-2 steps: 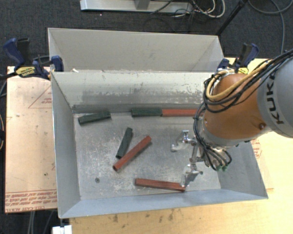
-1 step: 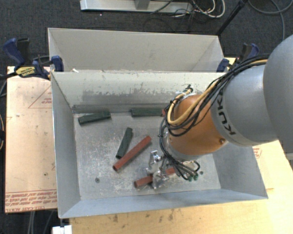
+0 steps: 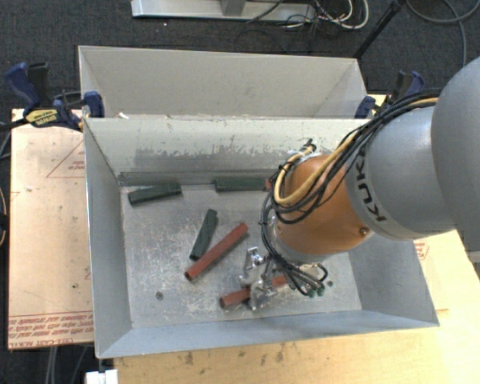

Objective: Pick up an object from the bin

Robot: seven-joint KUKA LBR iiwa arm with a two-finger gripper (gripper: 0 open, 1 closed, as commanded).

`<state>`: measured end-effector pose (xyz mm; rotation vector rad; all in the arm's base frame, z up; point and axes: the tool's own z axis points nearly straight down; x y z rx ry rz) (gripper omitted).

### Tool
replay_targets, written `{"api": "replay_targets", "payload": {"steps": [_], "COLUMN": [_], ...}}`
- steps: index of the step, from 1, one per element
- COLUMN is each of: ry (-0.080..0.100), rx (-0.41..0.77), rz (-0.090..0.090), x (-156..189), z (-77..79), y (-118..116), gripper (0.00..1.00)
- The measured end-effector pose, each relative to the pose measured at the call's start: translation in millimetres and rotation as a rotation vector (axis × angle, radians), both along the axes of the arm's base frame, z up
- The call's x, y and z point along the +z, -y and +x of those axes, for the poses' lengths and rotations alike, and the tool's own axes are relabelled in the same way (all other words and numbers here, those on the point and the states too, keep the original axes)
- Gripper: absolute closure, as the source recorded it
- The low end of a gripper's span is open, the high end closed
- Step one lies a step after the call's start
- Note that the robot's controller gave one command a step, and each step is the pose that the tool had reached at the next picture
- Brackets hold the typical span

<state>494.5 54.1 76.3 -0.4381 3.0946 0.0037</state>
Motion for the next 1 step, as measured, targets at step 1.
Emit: {"api": "replay_targets", "payload": {"steps": [1], "ry": [-0.004], "rx": [0.081], "rz": [-0.005], "x": [183.5], "z": [0.5], "y": [15.3], "gripper": [1.00]}}
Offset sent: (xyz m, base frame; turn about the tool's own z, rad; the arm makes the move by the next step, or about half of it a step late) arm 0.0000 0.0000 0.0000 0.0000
